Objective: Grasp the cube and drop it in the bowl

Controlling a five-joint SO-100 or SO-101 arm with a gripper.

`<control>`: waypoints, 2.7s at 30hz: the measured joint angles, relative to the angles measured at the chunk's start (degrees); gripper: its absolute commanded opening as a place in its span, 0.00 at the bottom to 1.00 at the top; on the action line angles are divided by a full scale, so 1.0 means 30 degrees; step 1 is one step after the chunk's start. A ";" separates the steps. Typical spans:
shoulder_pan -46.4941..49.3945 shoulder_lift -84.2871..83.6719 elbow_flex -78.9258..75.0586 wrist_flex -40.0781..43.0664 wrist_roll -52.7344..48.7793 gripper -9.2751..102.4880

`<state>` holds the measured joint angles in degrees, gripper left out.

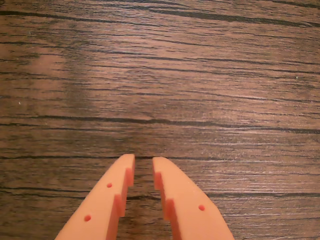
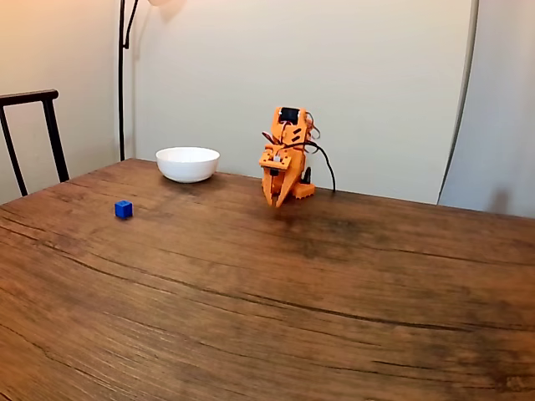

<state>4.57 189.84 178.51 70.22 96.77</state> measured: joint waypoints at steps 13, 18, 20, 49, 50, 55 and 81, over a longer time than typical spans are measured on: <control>0.0000 0.0000 0.0000 0.0000 -0.0117 0.12; 0.0381 0.0059 0.0000 -0.0205 -0.0205 0.12; 0.0352 0.0059 0.0000 -0.0205 -0.0234 0.12; 0.7148 0.0059 0.0029 -0.1934 -0.3779 0.12; 0.7588 0.0059 0.0029 -0.1934 -0.3633 0.12; 0.9961 0.0059 0.0029 -0.2197 -0.2227 0.12; 1.4531 0.0029 -0.5537 -0.2227 0.2754 0.12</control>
<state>48.16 189.93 161.89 63.54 105.03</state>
